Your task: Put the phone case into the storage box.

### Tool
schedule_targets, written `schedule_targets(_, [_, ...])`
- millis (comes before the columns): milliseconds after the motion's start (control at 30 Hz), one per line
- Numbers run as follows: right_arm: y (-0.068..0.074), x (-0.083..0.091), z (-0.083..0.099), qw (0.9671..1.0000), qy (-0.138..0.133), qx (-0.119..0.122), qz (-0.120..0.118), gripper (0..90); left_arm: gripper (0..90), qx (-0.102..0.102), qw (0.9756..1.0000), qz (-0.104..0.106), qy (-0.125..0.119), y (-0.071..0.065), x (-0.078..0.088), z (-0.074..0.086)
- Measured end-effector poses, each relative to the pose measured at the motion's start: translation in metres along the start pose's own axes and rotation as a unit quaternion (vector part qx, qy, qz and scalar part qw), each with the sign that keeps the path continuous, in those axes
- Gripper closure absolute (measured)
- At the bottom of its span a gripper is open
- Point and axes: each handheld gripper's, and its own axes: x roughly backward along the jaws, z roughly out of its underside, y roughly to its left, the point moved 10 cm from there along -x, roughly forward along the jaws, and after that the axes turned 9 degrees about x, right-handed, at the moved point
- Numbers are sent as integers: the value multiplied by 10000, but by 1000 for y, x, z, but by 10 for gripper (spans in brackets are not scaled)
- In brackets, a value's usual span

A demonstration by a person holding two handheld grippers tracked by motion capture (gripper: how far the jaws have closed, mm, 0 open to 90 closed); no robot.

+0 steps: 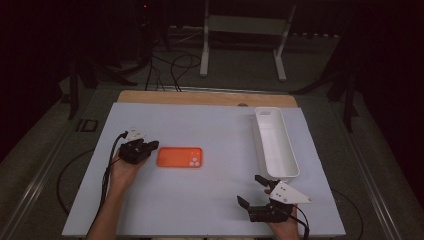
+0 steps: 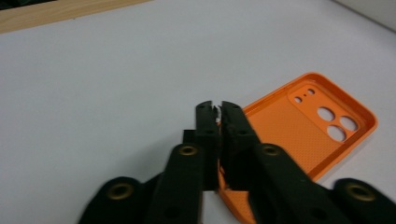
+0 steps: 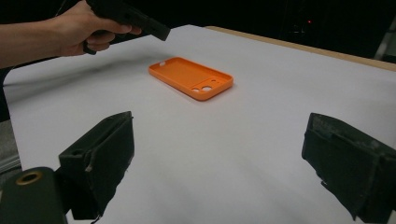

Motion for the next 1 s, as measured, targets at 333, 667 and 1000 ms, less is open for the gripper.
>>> schedule_targets(333, [1, 0, 0, 10000, -7, 5, -3, 93, 900, 12, 9999, -104, 71, 3, -11, -5])
schedule_targets(667, [1, -1, 0, 10000, -5, 12, -24, 93, 900, 38, 9997, -167, 187, 4, -28, -9])
schedule_targets(1000, [2, -1, 0, 10000, 13, 24, -38, 93, 900, 123, 9987, -186, 461, 9, -46, 0])
